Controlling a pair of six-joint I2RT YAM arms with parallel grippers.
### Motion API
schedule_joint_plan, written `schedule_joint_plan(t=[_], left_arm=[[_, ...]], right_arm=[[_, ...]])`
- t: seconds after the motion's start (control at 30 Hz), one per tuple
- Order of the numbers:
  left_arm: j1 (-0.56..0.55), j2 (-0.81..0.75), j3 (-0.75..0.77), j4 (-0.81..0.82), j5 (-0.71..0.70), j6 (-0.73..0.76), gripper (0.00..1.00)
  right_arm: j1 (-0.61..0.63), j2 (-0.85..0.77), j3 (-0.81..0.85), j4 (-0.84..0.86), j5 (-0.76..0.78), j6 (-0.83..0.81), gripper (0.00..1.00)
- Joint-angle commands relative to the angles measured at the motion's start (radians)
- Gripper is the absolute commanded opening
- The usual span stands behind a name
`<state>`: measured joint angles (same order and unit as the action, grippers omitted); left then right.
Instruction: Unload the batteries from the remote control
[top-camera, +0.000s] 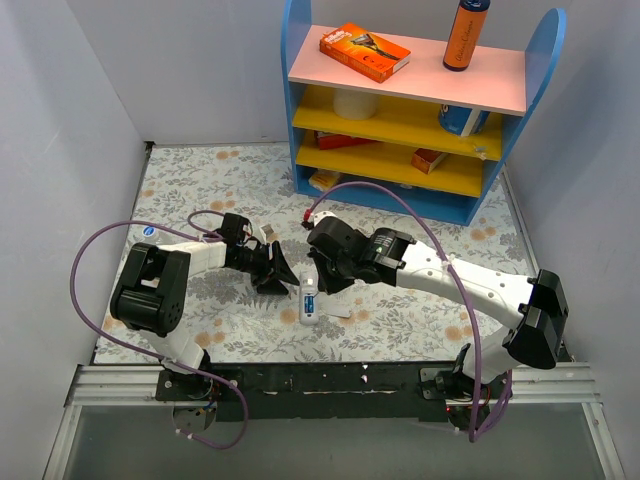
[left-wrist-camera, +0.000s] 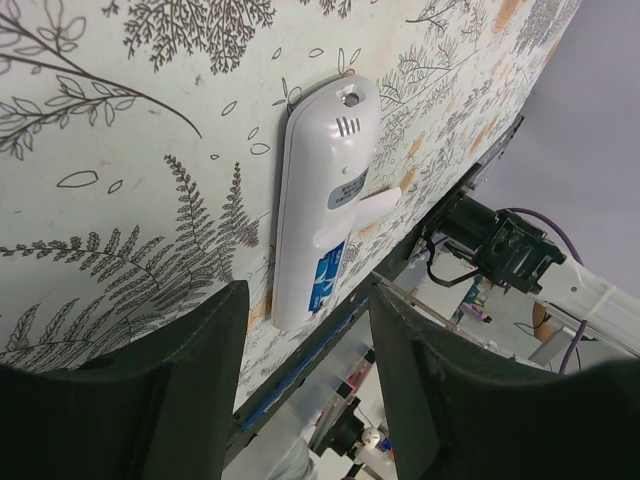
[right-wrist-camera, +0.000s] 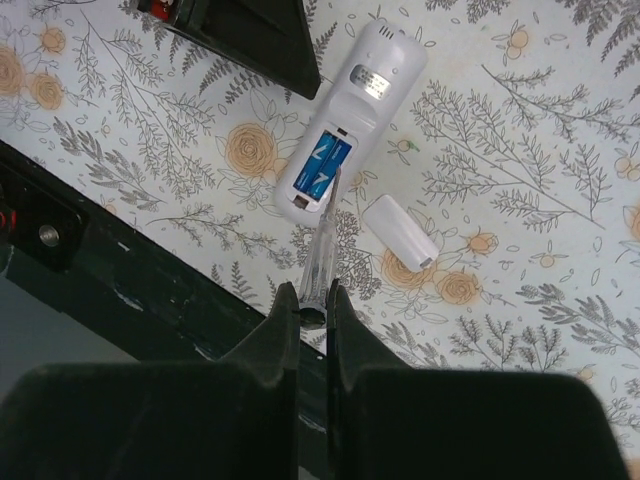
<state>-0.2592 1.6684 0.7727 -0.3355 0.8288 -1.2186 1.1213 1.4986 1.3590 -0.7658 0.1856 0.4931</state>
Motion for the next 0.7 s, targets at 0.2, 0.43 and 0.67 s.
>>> schedule_joint_plan(t=[0.2, 0.43, 0.67], left_arm=[[-0.005, 0.008, -0.013, 0.023, 0.053, 0.010, 0.50], [-0.005, 0.014, -0.012, 0.021, 0.058, 0.007, 0.50], [-0.005, 0.014, -0.016, 0.024, 0.067, 0.007, 0.49]], right_arm=[[-0.006, 0.003, 0.045, -0.004, 0.029, 0.258, 0.01], [-0.009, -0.001, 0.031, 0.006, 0.052, 0.366, 0.01], [-0.014, 0.026, 0.029, -0.003, 0.063, 0.400, 0.01]])
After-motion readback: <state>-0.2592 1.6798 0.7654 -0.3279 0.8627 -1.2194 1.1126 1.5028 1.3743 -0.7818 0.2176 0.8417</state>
